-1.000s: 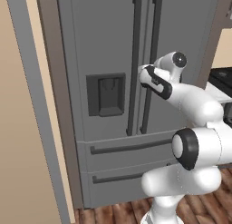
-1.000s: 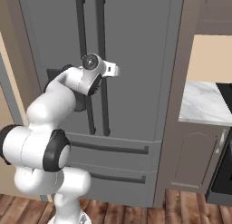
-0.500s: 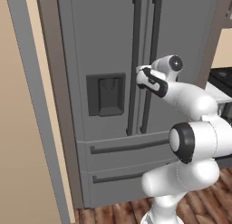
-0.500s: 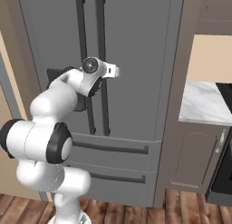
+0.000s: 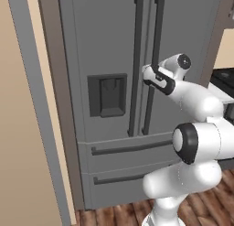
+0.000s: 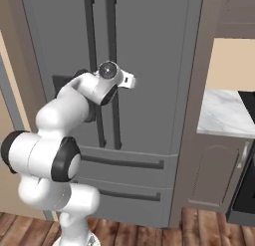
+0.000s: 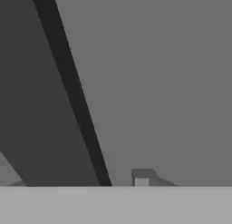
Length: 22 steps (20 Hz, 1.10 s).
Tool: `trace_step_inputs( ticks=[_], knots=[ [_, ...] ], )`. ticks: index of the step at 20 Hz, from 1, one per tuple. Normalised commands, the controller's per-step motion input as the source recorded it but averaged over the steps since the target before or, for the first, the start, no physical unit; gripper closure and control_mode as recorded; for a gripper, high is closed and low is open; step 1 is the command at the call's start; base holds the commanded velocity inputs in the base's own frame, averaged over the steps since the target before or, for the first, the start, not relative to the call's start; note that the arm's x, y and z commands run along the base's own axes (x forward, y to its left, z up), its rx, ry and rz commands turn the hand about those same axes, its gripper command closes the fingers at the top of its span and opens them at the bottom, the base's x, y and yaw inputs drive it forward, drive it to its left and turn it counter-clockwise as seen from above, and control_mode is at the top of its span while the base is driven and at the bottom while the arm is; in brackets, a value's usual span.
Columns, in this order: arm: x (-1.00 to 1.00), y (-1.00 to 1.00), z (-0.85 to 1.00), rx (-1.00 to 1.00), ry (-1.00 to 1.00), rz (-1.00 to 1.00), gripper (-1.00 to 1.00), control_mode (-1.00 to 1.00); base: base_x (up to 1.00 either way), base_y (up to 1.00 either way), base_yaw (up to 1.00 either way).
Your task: Take the cakes from the fridge and place them on the empty tray on the dining counter.
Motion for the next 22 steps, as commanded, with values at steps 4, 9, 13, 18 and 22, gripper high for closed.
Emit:
trace_step_inputs(
  ticks=[4,9,13,18,22],
  knots=[
    [-0.86,-1.0,-0.09,0.2,-0.05,-0.03,1.0,-1.0,0.0,0.0,0.0],
    [-1.0,-1.0,0.0,0.16,-0.25,-0.01,1.0,-1.0,0.0,0.0,0.0],
    [-1.0,-1.0,0.09,0.14,-0.27,0.0,1.0,-1.0,0.0,0.0,0.0],
    [-1.0,-1.0,0.57,0.11,-0.13,-0.12,1.0,-1.0,0.0,0.0,0.0],
    [-1.0,-0.92,0.65,0.05,-0.12,-0.2,-1.0,-1.0,0.0,0.0,0.0]
  ],
)
